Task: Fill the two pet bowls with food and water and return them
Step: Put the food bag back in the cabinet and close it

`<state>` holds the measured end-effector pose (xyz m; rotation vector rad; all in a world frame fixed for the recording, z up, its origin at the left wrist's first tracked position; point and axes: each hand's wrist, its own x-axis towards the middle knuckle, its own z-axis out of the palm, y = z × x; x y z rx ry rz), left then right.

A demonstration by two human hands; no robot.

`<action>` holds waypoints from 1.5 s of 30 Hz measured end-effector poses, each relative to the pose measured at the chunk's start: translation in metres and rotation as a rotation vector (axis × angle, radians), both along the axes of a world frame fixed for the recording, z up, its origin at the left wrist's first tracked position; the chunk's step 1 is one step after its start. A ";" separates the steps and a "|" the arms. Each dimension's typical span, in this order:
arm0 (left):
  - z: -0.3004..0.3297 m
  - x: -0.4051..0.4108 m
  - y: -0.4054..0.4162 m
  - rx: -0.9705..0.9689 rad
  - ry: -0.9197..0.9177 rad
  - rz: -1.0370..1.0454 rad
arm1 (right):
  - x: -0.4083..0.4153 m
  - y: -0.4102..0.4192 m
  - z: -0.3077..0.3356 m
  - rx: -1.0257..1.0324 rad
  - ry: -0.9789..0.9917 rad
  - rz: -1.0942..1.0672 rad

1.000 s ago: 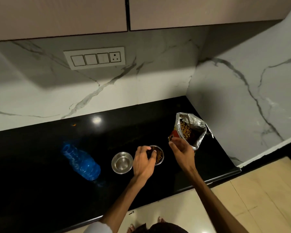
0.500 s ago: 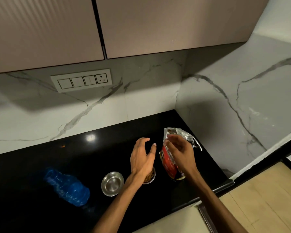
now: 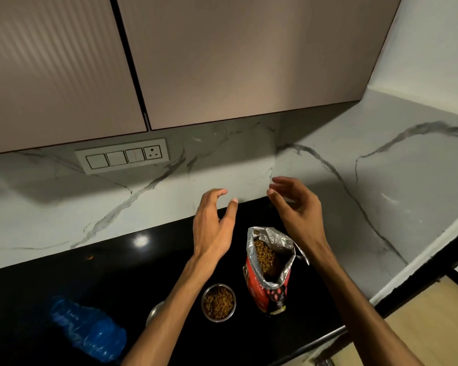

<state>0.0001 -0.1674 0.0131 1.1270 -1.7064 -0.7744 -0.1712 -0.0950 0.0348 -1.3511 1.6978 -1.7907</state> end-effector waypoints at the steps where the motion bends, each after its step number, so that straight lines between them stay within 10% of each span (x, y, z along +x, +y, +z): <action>1: 0.008 -0.002 -0.001 -0.016 0.004 0.002 | -0.003 0.000 0.006 -0.014 0.017 -0.005; 11: 0.070 -0.010 -0.014 -0.074 0.149 0.034 | -0.017 -0.009 0.074 -0.172 0.190 -0.010; 25: 0.114 0.022 -0.044 0.315 0.783 0.054 | 0.020 -0.027 0.148 -0.360 0.392 -0.006; 45: 0.144 0.068 -0.053 0.406 0.996 -0.185 | 0.103 -0.045 0.170 -0.345 0.483 -0.132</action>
